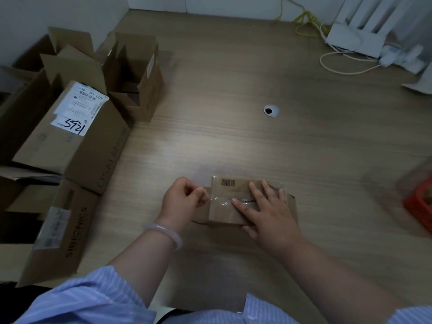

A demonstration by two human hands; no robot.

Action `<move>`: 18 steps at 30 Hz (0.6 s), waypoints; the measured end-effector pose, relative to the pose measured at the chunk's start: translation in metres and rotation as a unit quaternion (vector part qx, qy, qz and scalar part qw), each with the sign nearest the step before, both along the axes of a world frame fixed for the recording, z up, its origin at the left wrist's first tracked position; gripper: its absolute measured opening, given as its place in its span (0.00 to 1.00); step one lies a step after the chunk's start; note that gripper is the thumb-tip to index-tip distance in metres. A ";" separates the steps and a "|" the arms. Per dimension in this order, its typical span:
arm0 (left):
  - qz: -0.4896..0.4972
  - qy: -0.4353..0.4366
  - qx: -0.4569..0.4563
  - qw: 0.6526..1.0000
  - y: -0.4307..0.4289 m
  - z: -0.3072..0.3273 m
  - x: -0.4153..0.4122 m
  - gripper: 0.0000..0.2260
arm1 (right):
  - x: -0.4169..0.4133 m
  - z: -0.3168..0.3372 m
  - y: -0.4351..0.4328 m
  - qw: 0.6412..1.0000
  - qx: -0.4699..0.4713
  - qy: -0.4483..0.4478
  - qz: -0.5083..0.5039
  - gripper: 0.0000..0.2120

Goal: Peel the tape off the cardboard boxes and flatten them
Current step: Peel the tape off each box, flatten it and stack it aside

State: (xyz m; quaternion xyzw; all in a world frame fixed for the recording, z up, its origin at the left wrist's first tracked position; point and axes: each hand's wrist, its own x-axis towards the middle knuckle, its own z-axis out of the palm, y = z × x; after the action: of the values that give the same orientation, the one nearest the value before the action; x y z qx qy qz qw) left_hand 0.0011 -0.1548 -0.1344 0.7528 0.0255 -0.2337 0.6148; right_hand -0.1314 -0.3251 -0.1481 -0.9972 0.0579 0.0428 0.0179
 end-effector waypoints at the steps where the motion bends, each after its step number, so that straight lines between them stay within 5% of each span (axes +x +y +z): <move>1: 0.028 0.025 -0.023 0.999 -0.002 -0.001 -0.002 0.06 | 0.001 0.001 0.000 1.000 0.000 0.000 0.000 0.36; 6: 0.047 0.131 -0.108 0.984 0.005 -0.001 0.000 0.02 | 0.002 0.001 0.002 1.000 0.002 0.006 0.000 0.36; 12: -0.115 0.115 0.068 0.984 0.002 -0.010 0.007 0.08 | 0.003 0.002 0.003 1.000 0.014 0.013 -0.013 0.35; 18: -0.085 0.067 0.111 0.988 0.000 -0.013 0.000 0.06 | 0.003 0.001 0.002 1.000 0.009 0.022 -0.004 0.36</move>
State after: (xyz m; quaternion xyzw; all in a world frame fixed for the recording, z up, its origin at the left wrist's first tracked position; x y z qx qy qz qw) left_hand 0.0016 -0.1547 -0.1478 0.7983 0.0287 -0.3310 0.5024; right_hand -0.1283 -0.3230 -0.1475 -0.9956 0.0617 0.0648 0.0260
